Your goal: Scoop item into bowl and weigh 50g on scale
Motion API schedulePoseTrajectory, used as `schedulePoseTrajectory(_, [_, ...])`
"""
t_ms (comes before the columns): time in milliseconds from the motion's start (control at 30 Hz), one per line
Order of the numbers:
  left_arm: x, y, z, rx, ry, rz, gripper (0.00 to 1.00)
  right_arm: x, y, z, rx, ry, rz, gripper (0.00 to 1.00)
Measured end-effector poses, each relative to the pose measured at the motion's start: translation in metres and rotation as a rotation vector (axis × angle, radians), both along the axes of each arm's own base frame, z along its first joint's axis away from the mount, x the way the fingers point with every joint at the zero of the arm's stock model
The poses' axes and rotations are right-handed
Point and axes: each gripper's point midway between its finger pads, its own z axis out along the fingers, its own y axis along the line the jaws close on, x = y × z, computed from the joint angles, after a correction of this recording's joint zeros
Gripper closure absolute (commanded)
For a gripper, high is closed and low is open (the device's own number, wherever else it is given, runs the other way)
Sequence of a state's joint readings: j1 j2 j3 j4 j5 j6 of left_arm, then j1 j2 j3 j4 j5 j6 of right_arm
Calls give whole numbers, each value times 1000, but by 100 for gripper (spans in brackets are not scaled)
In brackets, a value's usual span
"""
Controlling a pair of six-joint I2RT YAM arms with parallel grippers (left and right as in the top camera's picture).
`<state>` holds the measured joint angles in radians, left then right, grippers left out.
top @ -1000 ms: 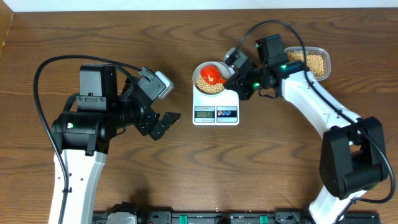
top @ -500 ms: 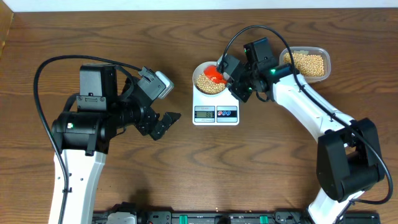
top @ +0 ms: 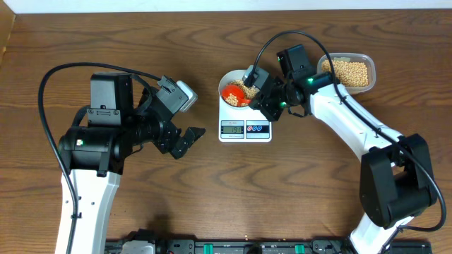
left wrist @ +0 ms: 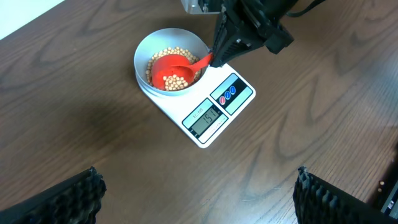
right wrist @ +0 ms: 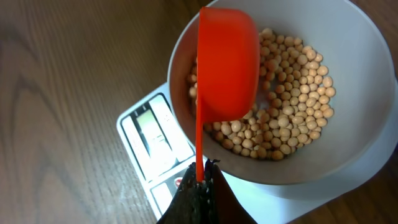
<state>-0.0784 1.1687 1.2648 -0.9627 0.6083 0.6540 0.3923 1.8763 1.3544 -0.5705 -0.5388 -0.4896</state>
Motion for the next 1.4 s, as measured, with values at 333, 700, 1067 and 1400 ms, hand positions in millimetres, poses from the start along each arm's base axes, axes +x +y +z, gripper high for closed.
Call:
schedulePoseTrajectory(333, [0, 0, 0, 0, 0, 0, 1, 13, -21, 12, 129, 109, -122, 99])
schedulePoseTrajectory(700, [0, 0, 0, 0, 0, 0, 1, 18, -42, 38, 345, 215, -156, 99])
schedulePoseTrajectory(1067, [0, 0, 0, 0, 0, 0, 1, 28, -64, 47, 410, 235, -203, 99])
schedulePoseTrajectory(1400, [0, 0, 0, 0, 0, 0, 1, 26, -64, 52, 443, 245, -188, 99])
